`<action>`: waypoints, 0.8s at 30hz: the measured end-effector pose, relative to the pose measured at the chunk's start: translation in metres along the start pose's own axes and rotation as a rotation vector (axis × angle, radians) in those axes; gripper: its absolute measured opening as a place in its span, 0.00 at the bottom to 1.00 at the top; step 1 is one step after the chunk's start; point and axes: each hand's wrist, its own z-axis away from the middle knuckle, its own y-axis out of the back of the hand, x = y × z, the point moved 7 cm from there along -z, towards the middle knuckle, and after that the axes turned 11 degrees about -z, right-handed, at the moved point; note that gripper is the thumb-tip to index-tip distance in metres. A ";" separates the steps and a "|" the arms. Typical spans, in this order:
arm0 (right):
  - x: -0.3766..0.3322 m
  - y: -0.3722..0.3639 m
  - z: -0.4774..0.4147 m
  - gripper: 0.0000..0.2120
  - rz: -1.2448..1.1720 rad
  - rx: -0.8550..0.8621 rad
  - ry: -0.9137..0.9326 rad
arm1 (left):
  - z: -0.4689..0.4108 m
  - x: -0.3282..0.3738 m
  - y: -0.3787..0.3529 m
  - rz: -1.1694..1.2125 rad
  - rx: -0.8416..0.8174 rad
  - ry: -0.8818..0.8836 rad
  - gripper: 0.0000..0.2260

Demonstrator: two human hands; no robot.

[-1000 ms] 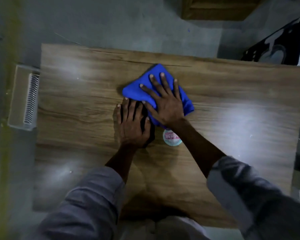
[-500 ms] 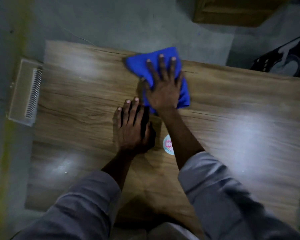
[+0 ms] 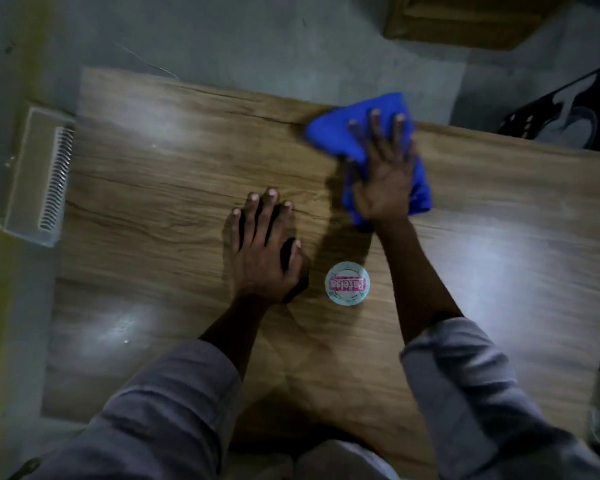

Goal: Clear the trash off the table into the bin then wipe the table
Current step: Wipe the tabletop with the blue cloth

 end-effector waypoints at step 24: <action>-0.007 0.053 0.067 0.20 -0.760 -0.065 -0.175 | 0.002 0.000 -0.005 0.022 -0.072 0.001 0.31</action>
